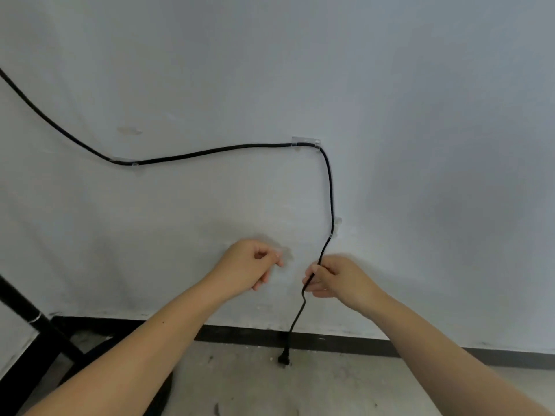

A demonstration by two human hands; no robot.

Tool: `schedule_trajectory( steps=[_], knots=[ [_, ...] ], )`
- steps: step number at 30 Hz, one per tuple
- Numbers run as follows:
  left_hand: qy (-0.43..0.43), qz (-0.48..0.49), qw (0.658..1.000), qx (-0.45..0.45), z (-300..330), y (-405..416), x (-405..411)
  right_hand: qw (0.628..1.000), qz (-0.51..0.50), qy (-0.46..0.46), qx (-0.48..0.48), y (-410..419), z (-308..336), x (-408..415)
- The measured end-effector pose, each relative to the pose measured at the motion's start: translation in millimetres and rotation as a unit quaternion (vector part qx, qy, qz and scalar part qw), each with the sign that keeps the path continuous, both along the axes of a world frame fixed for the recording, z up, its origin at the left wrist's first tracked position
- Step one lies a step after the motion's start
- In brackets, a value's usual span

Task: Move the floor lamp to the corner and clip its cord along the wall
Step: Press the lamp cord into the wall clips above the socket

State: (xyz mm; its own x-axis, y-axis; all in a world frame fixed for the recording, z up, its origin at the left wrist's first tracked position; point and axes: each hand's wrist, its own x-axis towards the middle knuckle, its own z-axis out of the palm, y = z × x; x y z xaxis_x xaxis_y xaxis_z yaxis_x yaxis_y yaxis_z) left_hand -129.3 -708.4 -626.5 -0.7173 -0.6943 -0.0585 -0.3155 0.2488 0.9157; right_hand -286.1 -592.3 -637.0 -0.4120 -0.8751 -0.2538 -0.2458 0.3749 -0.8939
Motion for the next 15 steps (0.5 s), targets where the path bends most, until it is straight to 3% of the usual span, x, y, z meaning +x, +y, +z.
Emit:
schedule_trajectory(
  steps=[3, 7, 10, 15],
  knots=[
    [-0.108, -0.113, 0.987, 0.044, -32, 7, 9, 0.998, 0.031, -0.061, 0.002, 1, 1, 2],
    [-0.147, -0.208, 0.963, 0.084, -75, 17, 12, 0.989, 0.011, -0.149, -0.013, 0, 0, 3],
    [-0.168, -0.198, 0.963, 0.075, -103, 8, 22, 0.990, -0.025, -0.140, -0.014, 0, -3, -2],
    [-0.204, -0.139, 0.964, 0.094, -153, -8, 45, 0.998, -0.048, -0.041, 0.028, -7, -19, -6]
  ],
)
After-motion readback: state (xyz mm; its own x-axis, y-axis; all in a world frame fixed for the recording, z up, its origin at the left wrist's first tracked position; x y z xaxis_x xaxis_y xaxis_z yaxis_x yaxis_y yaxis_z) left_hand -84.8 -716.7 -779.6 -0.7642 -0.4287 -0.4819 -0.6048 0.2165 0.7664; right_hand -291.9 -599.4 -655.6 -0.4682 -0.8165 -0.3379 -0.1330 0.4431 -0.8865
